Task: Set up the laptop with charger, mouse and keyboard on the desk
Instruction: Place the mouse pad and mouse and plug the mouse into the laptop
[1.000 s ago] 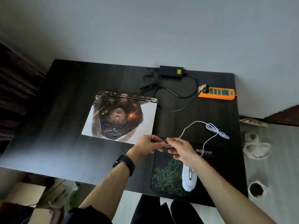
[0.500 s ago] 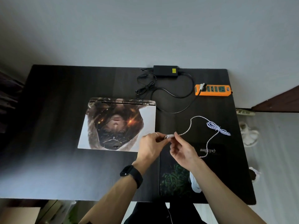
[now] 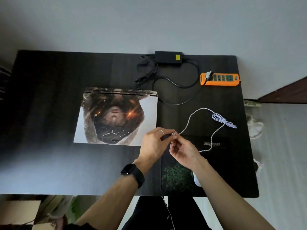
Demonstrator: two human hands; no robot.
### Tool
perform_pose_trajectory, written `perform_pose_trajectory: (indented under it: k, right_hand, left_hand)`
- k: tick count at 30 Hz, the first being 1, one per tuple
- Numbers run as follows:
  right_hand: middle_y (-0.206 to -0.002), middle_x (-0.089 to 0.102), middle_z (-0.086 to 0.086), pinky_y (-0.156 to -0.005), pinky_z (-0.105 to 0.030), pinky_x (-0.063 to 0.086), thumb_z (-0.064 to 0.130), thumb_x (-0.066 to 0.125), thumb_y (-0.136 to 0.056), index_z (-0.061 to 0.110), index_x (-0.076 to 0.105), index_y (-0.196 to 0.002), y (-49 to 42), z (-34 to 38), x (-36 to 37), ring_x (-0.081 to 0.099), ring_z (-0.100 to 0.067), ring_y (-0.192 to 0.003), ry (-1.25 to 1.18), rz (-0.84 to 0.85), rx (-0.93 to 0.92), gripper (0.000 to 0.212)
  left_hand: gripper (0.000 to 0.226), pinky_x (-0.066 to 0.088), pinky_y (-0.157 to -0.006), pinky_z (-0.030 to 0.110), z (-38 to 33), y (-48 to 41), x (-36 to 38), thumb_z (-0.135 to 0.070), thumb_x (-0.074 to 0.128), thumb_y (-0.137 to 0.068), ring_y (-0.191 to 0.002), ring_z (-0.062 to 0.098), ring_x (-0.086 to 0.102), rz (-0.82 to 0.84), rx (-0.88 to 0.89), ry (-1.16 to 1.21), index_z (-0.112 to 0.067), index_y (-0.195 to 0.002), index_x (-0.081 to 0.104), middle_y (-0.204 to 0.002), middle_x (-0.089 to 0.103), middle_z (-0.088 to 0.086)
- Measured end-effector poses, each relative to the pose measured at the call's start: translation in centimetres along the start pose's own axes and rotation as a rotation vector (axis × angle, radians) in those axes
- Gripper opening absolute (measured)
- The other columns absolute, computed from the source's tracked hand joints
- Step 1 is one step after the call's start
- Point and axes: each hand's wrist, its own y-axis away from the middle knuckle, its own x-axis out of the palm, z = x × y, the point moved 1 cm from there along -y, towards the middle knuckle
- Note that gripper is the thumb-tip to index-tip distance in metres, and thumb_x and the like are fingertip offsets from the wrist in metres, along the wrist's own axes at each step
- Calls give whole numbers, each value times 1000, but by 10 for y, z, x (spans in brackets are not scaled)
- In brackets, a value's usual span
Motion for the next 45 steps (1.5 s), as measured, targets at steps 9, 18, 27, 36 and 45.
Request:
perform_pose_trajectory:
  k: [9,18,27,36,45]
  right_hand:
    - [-80,72,-8,-49,-19,51,21,78,-86,8,74,-82,-18,19,-17,61,-10,-55,127,-40,55,14]
    - [-114,59,13,-73,-6,42,26,71,-94,26,74,-114,-38,51,-27,57,20,-82,1426,249,-614,21]
    - [-77,71,9,-63,-24,47,54,60,-93,26,70,-90,-61,76,-33,61,-6,-70,1609,223,-462,30]
    - [-88,66,-1,-67,-40,46,37,49,-102,20,62,-104,-115,68,-16,64,-28,-80,1772,-87,-876,21]
    - [-79,72,6,-70,-38,40,43,57,-97,27,69,-102,-130,62,-19,65,-21,-77,1684,-108,-972,20]
  left_hand:
    - [13,59,-71,30,35,-9,4,-17,79,-81,-80,13,69,113,217,-218,-22,-93,81,-95,75,-9]
    - [33,50,-55,27,37,-32,0,1,80,-70,-60,20,61,343,823,-573,-21,-95,80,-99,76,-9]
    - [17,54,-66,35,50,-35,1,-13,75,-83,-83,22,66,183,532,-763,-22,-98,75,-105,73,-7]
    - [86,20,-118,48,80,-55,33,-63,59,-79,-150,31,13,14,-428,-864,-27,-151,26,-162,20,7]
    - [75,37,-105,62,92,-72,58,-53,64,-75,-143,37,26,-141,-436,-888,-24,-140,40,-148,39,11]
